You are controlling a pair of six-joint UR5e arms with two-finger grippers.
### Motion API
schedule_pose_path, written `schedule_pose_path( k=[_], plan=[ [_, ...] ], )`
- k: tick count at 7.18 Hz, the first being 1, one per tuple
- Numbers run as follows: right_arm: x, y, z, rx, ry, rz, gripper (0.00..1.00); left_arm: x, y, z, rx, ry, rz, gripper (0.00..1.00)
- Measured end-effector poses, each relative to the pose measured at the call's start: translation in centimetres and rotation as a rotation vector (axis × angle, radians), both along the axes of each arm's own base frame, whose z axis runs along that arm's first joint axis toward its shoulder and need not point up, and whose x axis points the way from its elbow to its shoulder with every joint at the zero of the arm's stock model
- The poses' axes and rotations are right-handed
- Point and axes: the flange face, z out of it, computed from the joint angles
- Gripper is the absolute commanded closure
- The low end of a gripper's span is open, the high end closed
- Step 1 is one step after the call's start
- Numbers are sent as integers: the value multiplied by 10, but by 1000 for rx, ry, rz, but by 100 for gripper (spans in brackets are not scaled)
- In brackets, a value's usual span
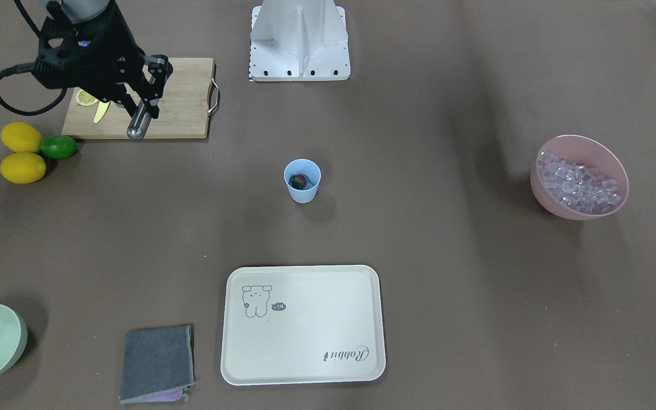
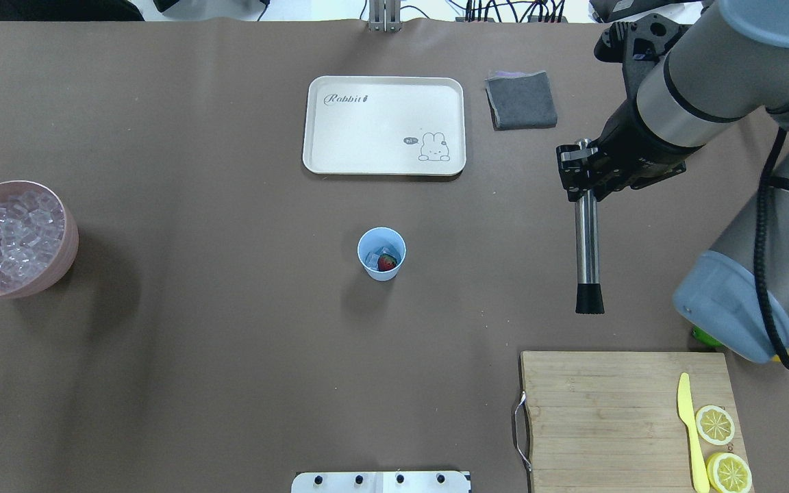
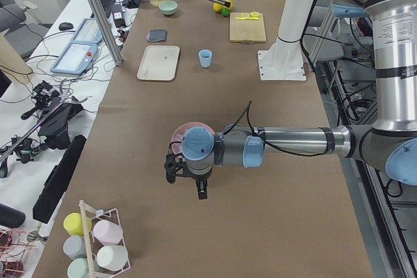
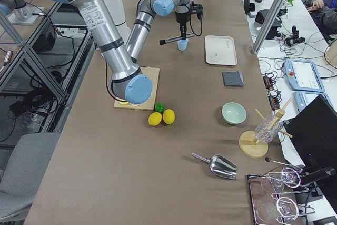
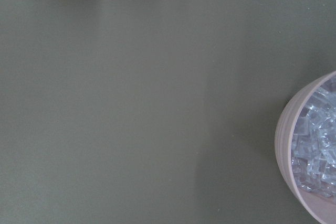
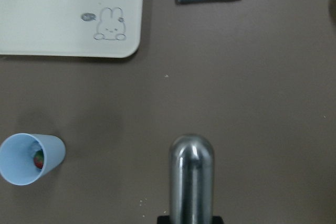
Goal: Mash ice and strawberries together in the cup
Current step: 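Lift the pestle out of the cup and carry it away with the right gripper, then lower the pestle upright onto the table beside the lemons with the right gripper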
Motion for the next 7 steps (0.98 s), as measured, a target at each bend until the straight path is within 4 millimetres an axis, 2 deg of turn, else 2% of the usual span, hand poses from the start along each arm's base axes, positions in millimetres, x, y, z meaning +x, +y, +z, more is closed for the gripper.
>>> schedule_pose_path(
  k=[2, 5, 7],
  plan=[
    [-18, -28, 50, -128, 56, -69, 100, 1, 0, 0, 3, 0, 2, 0],
    [-13, -79, 139, -155, 124, -205, 100, 1, 14, 5, 44, 0, 3, 0],
    [-21, -99, 205, -161, 117, -247, 100, 1, 17, 4, 60, 0, 1, 0]
  ],
)
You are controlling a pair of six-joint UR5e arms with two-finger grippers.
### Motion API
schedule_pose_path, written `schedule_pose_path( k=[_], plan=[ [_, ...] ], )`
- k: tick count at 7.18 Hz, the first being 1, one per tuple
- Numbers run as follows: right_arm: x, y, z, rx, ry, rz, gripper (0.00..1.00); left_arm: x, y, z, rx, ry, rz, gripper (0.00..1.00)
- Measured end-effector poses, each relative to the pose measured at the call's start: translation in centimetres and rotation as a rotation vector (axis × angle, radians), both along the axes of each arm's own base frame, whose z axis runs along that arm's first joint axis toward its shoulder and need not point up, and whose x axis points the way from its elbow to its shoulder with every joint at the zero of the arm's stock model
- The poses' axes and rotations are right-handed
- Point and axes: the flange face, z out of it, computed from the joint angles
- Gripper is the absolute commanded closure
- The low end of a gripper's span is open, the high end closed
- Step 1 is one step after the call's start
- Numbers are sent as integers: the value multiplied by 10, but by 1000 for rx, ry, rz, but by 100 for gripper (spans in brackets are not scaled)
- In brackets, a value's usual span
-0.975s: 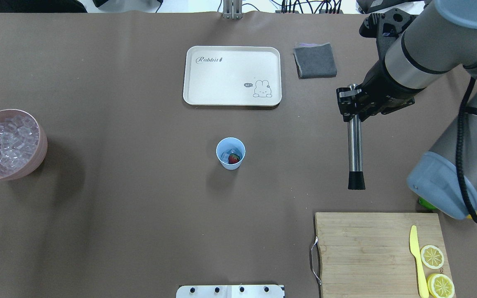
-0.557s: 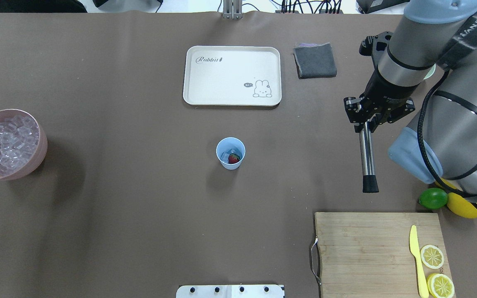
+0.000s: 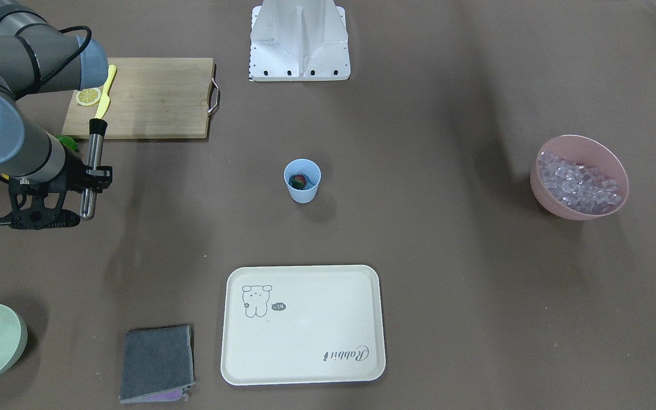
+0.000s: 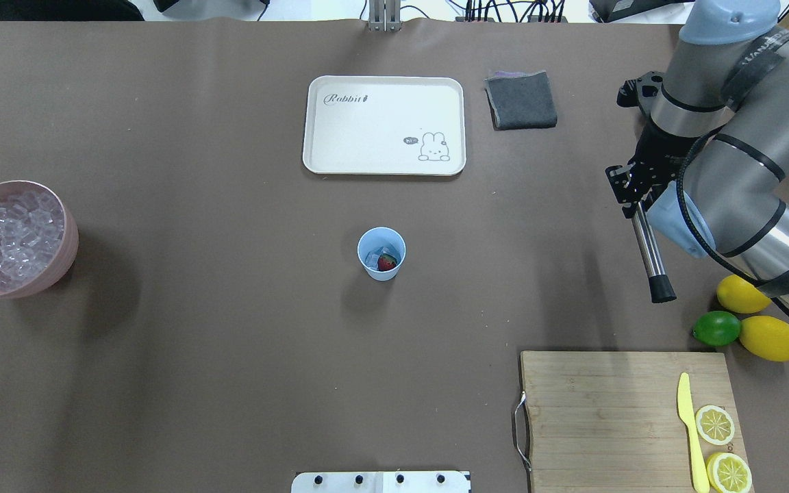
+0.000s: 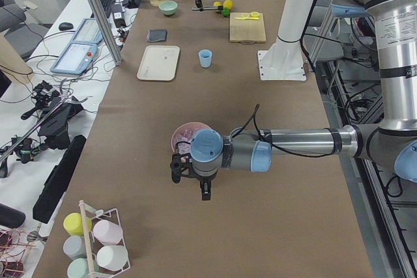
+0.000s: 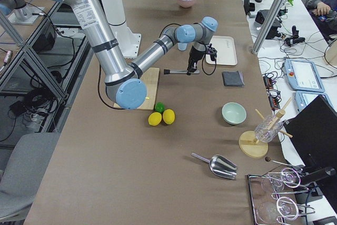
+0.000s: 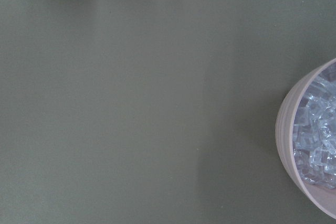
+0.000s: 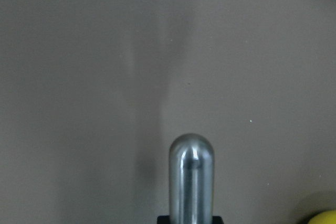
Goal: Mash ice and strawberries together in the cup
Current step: 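Lower the pestle upright onto the table beside the lemons with the right gripper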
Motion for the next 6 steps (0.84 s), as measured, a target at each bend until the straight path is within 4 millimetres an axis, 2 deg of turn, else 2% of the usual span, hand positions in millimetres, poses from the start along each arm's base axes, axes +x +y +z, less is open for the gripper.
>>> schedule_pose_path(
  k=[2, 6],
  plan=[
    [-10, -14, 54, -19, 5, -1, 100, 0, 0, -2, 7, -4, -1, 0],
    [-8, -35, 105, -41, 19, 40, 100, -1, 0, -4, 13, -14, -1, 0]
  ],
)
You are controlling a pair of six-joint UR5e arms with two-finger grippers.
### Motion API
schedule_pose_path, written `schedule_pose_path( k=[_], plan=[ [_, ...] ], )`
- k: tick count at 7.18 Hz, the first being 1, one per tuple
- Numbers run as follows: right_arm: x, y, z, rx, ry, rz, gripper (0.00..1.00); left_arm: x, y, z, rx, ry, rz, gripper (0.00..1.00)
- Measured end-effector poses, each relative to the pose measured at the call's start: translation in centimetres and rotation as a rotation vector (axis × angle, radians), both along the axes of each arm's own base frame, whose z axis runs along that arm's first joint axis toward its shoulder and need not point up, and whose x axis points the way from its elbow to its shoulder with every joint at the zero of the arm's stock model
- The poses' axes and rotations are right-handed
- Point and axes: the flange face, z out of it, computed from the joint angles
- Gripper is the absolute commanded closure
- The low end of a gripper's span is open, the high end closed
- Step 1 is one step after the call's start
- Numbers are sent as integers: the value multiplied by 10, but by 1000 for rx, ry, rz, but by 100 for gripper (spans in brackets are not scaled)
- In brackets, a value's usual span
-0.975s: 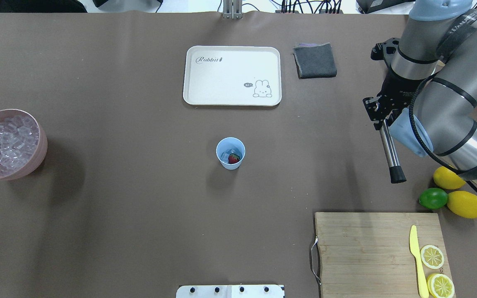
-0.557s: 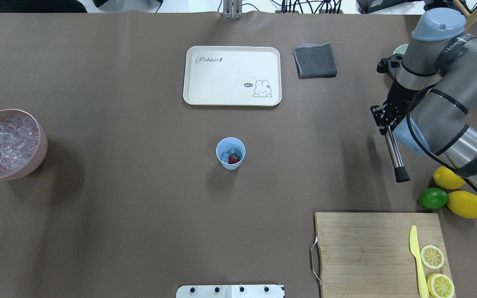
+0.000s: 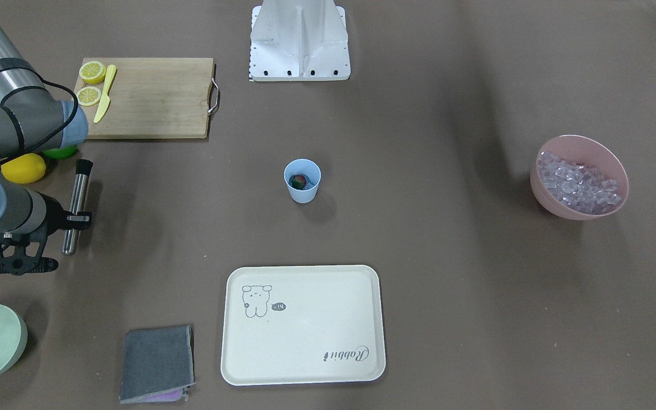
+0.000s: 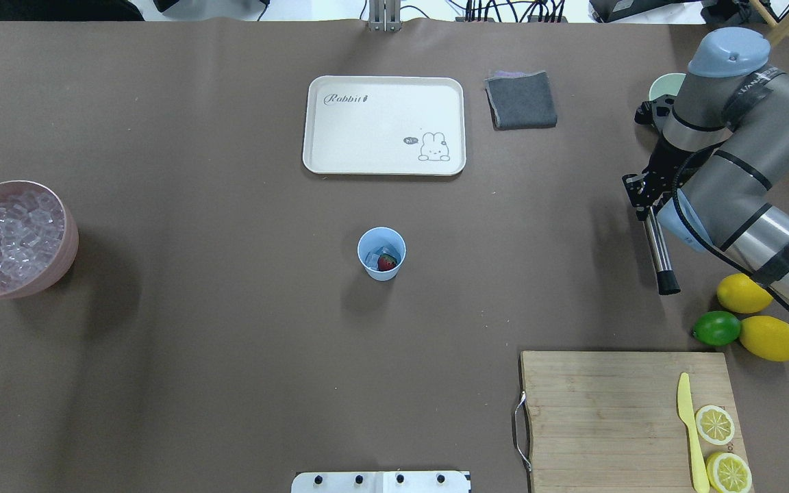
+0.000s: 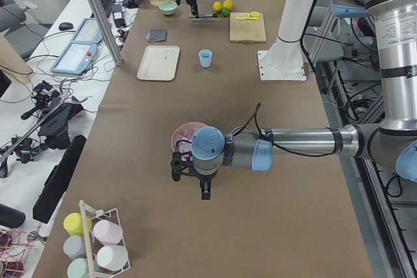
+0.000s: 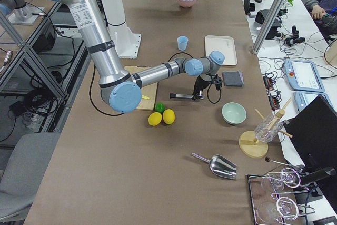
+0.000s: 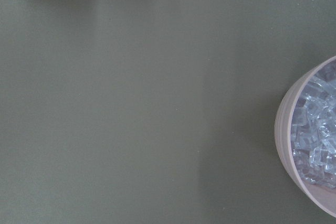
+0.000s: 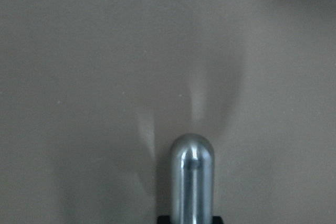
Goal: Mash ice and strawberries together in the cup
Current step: 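Lower the pestle upright onto the table beside the lemons with the right gripper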
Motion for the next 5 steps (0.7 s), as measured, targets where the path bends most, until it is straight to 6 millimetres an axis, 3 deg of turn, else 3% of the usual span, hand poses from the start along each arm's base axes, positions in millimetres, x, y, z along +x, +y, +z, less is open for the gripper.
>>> schedule_pose_path(
  k=[5],
  plan=[
    [-3, -6, 7, -17, 15, 29, 100, 0, 0, 0, 0, 0, 0, 0]
  ],
)
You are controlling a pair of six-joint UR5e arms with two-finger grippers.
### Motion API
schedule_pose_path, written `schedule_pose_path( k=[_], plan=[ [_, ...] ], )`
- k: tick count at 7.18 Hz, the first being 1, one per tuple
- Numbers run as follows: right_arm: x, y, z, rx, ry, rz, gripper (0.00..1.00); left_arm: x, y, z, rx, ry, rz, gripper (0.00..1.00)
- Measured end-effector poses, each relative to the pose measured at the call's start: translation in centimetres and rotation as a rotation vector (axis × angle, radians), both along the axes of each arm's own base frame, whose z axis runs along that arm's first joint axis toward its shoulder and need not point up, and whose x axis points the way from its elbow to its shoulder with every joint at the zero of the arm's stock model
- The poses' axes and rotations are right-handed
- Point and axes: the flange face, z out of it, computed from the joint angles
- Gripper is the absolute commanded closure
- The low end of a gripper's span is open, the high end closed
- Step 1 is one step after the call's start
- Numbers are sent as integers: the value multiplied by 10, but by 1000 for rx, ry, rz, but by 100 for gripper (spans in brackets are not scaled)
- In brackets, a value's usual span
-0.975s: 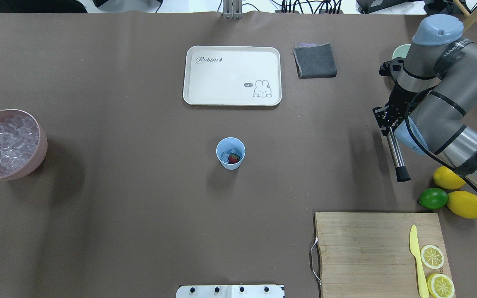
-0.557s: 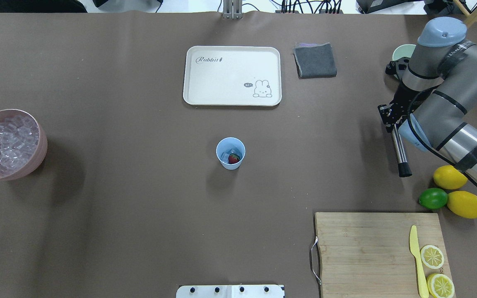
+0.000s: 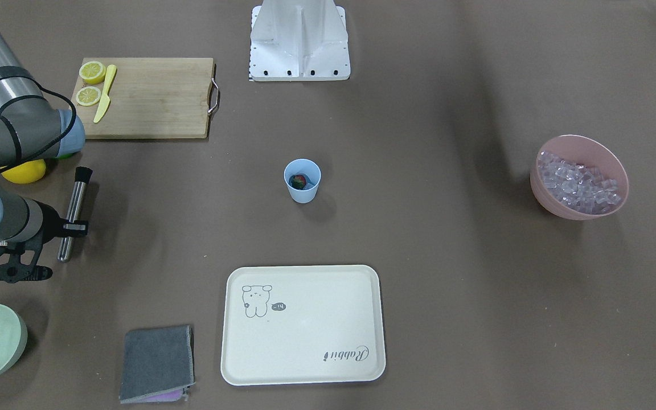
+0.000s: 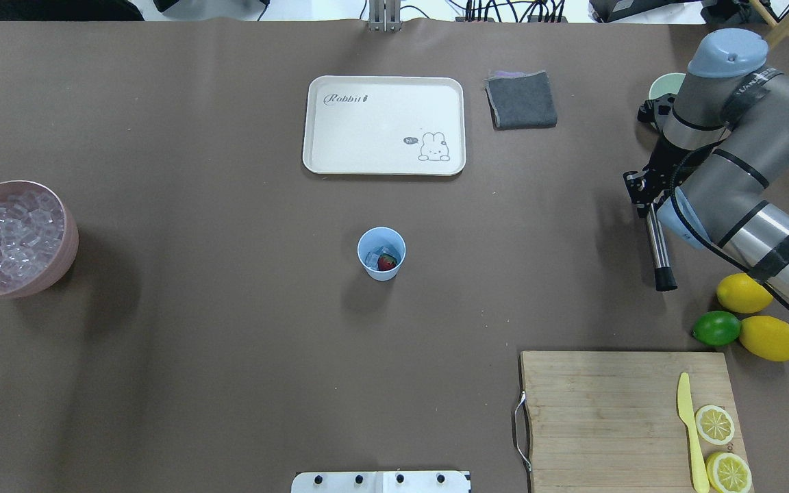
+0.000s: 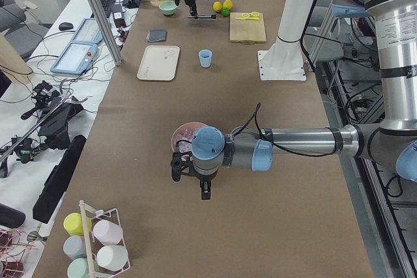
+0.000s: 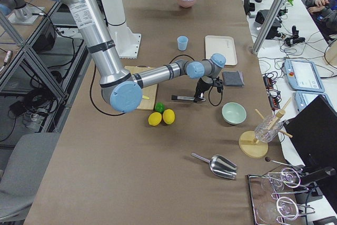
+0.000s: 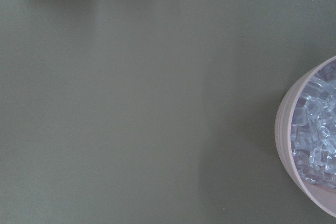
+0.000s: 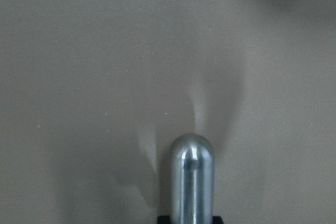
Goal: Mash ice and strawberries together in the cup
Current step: 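Lower the pestle upright onto the table beside the lemons with the right gripper, then open the right gripper and raise it away from the standing pestle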
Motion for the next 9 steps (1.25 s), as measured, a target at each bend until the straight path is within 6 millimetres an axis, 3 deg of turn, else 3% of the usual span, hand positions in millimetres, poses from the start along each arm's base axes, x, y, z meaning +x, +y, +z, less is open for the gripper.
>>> schedule_pose_path(
  k=[1, 2, 6, 9],
  plan=[
    [-2, 0, -1, 1, 0, -1, 82, 0, 0, 0, 0, 0, 0, 0],
    [-5, 0, -3, 3, -2, -4, 1, 0, 0, 0, 0, 0, 0, 0],
    [-10, -4, -19, 34, -17, -14, 0, 1, 0, 0, -3, 0, 0, 0],
    [14, -33, -57, 85, -47, 35, 0, 1, -1, 1, -5, 0, 1, 0]
  ],
)
